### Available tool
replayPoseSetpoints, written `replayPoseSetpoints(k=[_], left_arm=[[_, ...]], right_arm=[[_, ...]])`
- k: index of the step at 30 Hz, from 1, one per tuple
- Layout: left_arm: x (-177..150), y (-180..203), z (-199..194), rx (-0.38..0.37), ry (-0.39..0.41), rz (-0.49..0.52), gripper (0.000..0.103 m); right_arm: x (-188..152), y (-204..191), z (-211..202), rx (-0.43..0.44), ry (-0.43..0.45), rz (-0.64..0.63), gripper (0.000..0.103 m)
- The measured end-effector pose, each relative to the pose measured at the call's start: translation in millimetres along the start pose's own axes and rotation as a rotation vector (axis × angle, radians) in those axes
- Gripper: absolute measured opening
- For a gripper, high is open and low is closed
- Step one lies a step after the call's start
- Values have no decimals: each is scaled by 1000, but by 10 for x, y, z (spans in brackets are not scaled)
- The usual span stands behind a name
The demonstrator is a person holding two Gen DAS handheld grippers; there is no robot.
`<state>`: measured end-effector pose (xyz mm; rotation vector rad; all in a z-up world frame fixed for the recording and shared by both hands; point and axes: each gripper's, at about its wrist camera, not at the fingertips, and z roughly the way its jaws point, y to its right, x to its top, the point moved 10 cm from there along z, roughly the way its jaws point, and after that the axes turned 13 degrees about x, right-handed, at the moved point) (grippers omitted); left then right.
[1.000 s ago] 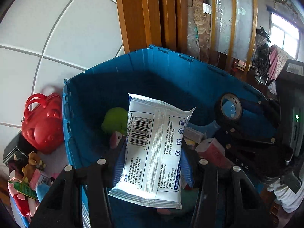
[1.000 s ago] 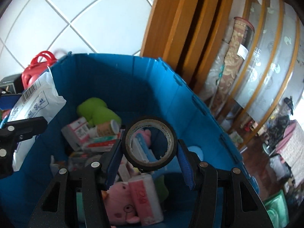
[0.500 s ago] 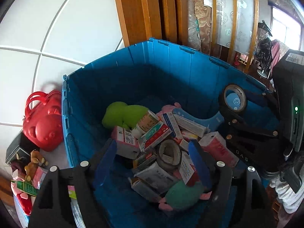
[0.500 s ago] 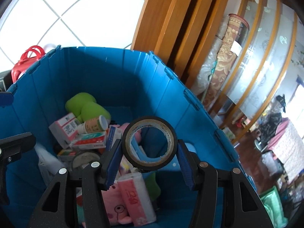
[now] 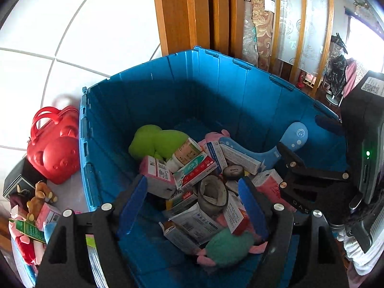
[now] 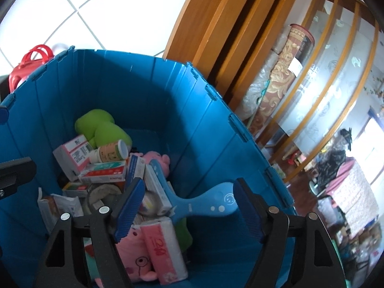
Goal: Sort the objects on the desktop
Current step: 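Carry the gauze packet and black tape into the blue bin and release, then return both tools from the bin to the pile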
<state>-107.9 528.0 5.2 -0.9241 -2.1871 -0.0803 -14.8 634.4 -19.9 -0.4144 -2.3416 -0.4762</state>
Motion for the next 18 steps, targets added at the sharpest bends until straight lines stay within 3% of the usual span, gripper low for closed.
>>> replayPoseSetpoints(k=[4,10,15,18], left_arm=[[-8,-37,-50,-10,16,-22,77],[-53,-317,-403,-10,129,-107,77],[-279,-938,-829,52,234,-213,78],[-564,-1423,-987,124,263,-252,80]], right_arm=[[4,16,-8,-10,9,2,76],[30,17,-36,-29,23,-7,83],[79,8,-84,-87,48,-27,103],[69,-29,-87,-69,45,-36,103]])
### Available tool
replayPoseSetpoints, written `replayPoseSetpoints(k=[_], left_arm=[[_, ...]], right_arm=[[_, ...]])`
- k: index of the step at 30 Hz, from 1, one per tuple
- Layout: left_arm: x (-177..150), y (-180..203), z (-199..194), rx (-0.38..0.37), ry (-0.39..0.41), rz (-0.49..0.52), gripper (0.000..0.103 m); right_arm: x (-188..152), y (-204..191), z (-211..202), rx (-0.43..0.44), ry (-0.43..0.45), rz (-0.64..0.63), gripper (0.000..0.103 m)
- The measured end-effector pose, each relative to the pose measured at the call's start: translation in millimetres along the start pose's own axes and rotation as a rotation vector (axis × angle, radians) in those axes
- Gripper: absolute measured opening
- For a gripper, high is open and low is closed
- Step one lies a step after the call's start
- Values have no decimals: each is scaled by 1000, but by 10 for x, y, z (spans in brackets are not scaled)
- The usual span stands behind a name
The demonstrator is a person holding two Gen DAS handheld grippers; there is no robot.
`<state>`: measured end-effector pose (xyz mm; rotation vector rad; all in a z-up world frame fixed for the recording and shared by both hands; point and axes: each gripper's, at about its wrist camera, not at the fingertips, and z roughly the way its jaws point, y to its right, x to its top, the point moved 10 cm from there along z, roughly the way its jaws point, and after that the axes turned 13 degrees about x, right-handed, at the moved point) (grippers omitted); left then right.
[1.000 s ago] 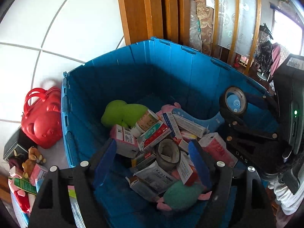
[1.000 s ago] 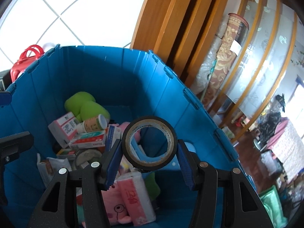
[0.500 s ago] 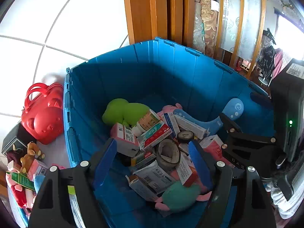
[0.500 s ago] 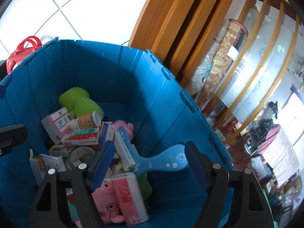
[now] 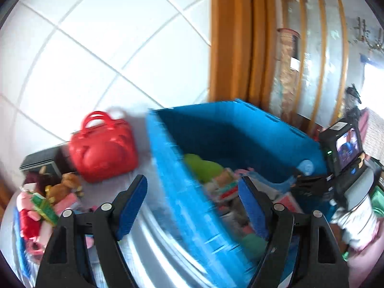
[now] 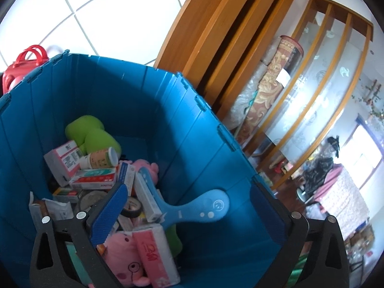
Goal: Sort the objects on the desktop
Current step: 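Return both tools from the bin to the pile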
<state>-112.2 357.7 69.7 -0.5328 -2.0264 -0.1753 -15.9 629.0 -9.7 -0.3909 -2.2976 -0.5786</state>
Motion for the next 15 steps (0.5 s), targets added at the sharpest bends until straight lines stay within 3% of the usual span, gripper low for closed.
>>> replayPoseSetpoints(k=[5,12,15], left_arm=[[-440,-1116,-24,161,-29,-53,84],[-1412,-2800,92,346,-178,-148,84],[-1914,-3531,88,425,-248,-212,84]], right_arm=[[-25,-195,-157,140,1,45,103],[456,-870,-1041,310,229,90,103],[631,-1292,-1311,374,276,78,103]])
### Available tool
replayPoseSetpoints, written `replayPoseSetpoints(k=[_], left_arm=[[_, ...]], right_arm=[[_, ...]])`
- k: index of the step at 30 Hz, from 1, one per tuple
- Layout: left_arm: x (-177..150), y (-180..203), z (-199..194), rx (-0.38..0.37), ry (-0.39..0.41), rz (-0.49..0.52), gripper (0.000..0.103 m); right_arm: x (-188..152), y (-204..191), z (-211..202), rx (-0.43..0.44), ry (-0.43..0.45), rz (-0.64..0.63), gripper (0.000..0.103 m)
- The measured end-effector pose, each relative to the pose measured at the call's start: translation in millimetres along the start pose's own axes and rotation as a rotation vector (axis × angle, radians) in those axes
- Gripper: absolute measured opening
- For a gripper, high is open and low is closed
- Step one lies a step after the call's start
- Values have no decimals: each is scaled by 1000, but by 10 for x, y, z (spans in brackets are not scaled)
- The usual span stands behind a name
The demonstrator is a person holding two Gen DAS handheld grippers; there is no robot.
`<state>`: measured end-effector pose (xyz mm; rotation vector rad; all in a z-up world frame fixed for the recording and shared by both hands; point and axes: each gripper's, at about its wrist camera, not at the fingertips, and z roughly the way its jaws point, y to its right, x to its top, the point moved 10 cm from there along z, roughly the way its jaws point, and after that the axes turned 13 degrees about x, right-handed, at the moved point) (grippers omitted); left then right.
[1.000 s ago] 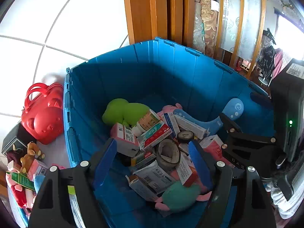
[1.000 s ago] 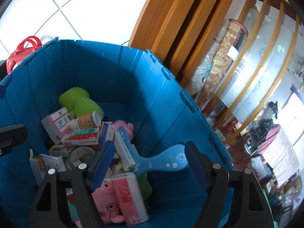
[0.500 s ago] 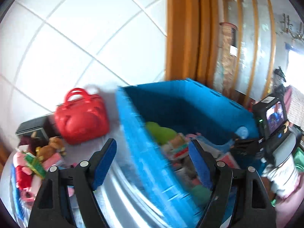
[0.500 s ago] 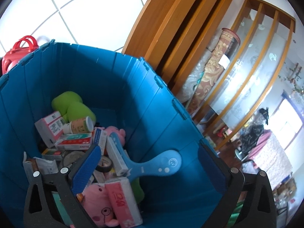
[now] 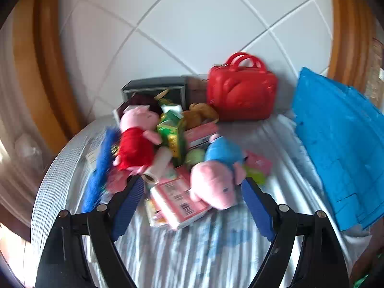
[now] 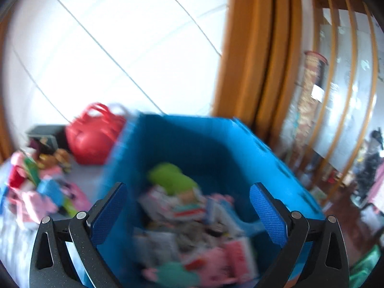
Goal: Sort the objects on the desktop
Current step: 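Return both tools from the bin to the pile, then grasp the blue feather duster with left tool while right tool grasps the blue-pink plush pig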
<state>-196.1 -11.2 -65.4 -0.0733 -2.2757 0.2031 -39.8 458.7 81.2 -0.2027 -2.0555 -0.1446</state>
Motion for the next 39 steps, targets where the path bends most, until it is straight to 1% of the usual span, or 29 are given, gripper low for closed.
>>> replayPoseSetpoints(k=[3,6,7,9,11,14,16,18,22,25,27,28,29,30,31,33,36,39], left_arm=[[-319,-675,373,81,-50,-32,84],[-650,-1292,749,167,-107,-44,84],[-762,-1479,886,183,-133,-56,84],[-941,-1747,1142,183,-173,-82,84],[-1086,-1973,1367,171,-196,-98,84],[-1213,-2172,1588,175,-224,-102,84],[-1246,-2233,1768,166,-248,-112,84],[-1248,-2285,1915,162,-254,-119,84],[-1216,-2258,2194,115,-268,-141,84],[-1203,-2227,2406,117,-282,-131,84],[-1211,-2180,2547,93,-303,-134,84],[-1223,-2144,2605,66,-315,-137,80],[-1234,-2116,2658,48,-321,-140,72],[-1239,-2103,2702,43,-332,-139,50],[-1246,-2094,2742,33,-348,-143,36],[-1185,-2112,2754,10,-342,-173,26],[-970,-2176,2693,37,-287,-176,26],[-731,-2206,2641,12,-243,-207,26]], right_arm=[[113,-560,0,45,30,-19,103],[164,-1122,60,116,47,-23,103],[148,-1333,122,146,43,-24,103],[85,-1693,290,184,11,-34,103],[-30,-1965,483,189,-41,-49,103],[-230,-2290,785,202,-113,-57,103],[-388,-2437,1003,217,-164,-34,103],[-566,-2545,1197,232,-214,1,103],[-938,-2733,1600,244,-321,66,103],[-1155,-2876,1879,260,-395,120,103],[-1268,-3005,2092,273,-436,157,103],[-1301,-3065,2173,280,-452,171,103],[-1353,-3147,2285,294,-475,186,103],[-1404,-3225,2389,304,-498,200,103],[-1449,-3290,2471,307,-519,211,103],[-1546,-3450,2679,324,-569,231,103],[-1640,-3603,2959,330,-625,271,103],[-1707,-3681,3236,326,-667,330,103]])
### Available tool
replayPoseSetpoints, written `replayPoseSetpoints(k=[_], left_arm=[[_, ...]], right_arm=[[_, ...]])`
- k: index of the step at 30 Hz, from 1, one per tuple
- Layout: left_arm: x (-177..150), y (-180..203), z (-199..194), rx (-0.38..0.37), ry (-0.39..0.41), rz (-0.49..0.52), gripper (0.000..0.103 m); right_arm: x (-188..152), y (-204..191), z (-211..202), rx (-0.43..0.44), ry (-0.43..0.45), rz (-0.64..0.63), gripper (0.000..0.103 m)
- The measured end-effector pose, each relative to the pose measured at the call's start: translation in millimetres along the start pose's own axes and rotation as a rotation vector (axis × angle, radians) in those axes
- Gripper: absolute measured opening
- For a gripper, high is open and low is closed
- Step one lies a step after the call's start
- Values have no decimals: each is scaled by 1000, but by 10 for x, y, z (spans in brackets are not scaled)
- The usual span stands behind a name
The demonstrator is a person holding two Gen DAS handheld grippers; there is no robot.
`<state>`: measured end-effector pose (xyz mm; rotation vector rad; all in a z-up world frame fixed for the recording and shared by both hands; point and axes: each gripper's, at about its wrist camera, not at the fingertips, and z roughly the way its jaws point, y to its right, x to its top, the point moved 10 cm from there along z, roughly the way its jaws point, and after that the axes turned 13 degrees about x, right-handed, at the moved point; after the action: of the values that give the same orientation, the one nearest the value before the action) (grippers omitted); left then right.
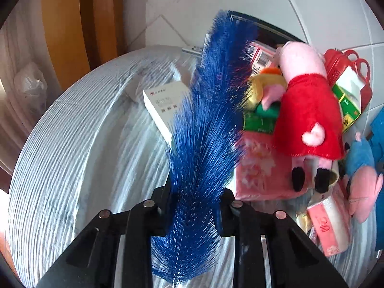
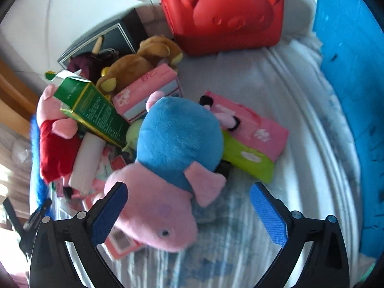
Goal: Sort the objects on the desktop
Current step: 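Grasp the blue feather duster with left tool while right tool grasps the blue-pink plush pig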
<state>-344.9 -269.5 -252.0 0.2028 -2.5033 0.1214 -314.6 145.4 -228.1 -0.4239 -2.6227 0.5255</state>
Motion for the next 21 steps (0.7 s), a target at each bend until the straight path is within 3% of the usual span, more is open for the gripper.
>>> replayPoseSetpoints(k=[6,11,12,14,15,21], left_arm=[[177,152,-124,-18,20,-5,26],[178,321,-221,-44,27,18,26],[170,341,-247,-48,26,23,24],[136,365,-305,-56,26,30,21],[138,373,-335,-56,30,34,21],[217,441,-806,-72,102,60,21]], right_arm=[[134,86,471,-13,-53,121,103],[-35,123,846,15,-145,163,103],[-78,122,846,23,-147,171,101],[-101,88,757,19,-127,141,85],[-115,66,694,15,-123,120,81],[-144,-109,18,25,-31,-8,80]])
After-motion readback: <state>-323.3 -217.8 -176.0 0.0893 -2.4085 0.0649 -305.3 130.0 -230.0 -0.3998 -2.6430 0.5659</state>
